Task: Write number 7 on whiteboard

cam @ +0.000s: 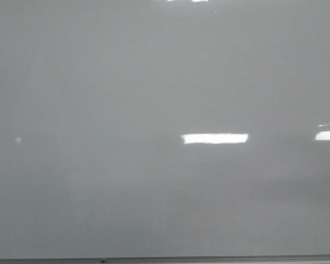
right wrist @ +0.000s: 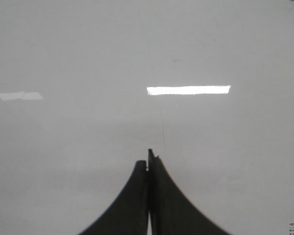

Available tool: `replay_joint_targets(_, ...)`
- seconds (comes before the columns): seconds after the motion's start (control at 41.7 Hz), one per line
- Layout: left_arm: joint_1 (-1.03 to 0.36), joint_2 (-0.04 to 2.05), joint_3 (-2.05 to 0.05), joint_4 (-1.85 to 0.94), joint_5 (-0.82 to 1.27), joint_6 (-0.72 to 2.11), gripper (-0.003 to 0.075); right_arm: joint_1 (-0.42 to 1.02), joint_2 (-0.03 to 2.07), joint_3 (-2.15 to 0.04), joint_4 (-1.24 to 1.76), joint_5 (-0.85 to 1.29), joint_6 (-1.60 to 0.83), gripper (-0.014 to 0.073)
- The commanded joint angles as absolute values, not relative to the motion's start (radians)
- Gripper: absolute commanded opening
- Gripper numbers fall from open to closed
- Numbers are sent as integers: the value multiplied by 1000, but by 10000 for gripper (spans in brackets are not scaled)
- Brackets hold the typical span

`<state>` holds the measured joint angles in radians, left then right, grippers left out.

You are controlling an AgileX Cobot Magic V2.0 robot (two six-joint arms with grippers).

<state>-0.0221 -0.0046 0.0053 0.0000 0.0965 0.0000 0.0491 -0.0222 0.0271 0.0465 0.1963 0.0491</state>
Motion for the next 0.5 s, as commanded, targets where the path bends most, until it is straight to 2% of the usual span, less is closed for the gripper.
replay_joint_targets(0.0, -21, -19, 10, 0, 10, 0, -20, 53, -5, 22, 38, 117, 46, -60)
replay_joint_targets(0.264, -21, -19, -58, -147, -129, 0, -20, 53, -5, -52, 44, 32, 46, -60)
replay_joint_targets(0.48, -21, 102, -333, 41, 142, 0, -21, 53, 91, -344, 74, 306, 47, -60)
